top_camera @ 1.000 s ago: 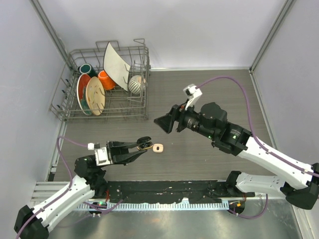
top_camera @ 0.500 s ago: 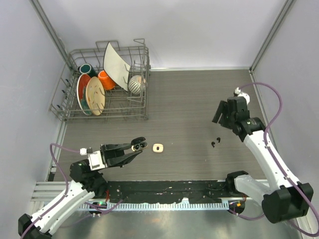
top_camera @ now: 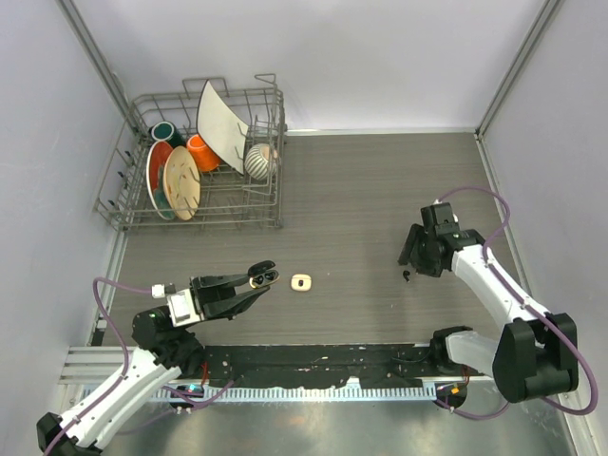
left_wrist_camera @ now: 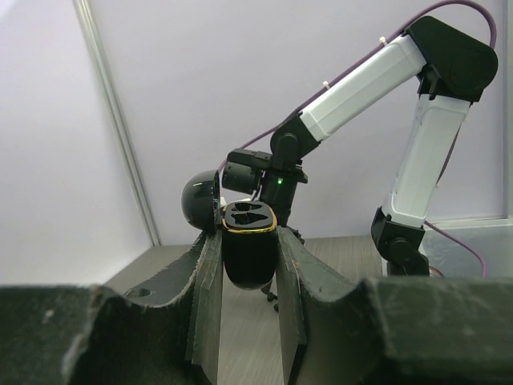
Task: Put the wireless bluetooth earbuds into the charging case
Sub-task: Pick up the earbud from the center of the board.
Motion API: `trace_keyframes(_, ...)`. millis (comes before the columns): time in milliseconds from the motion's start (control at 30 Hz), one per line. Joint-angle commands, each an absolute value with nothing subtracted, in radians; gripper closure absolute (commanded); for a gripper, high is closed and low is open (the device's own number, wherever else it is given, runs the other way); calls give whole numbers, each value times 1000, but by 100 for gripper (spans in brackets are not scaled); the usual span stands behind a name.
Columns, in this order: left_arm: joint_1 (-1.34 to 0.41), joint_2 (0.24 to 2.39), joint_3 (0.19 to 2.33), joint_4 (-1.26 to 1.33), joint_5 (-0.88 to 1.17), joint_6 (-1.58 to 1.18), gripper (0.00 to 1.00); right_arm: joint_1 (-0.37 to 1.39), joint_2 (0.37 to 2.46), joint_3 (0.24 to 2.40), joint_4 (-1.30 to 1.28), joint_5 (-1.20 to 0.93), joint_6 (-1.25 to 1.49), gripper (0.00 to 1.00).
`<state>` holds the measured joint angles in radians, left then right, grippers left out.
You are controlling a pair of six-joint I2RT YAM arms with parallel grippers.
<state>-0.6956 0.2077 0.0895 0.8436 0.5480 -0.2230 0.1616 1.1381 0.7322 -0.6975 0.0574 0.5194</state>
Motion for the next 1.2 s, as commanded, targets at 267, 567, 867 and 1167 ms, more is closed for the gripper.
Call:
trace_keyframes(267, -698, 201, 87, 845, 514, -202, 100, 158, 1212, 664, -558, 23, 560, 39)
trace_keyframes(567, -698, 213, 89, 851, 511, -206, 100, 158, 1267, 624, -463, 14, 543, 38)
trace_keyframes(867, -698, 213, 87, 851, 503, -206, 100, 158, 1298, 586, -413, -75, 587, 38)
trace_keyframes(1167, -698, 221, 81, 854, 495, -207, 100, 164, 1238, 519, -391, -104, 698, 38)
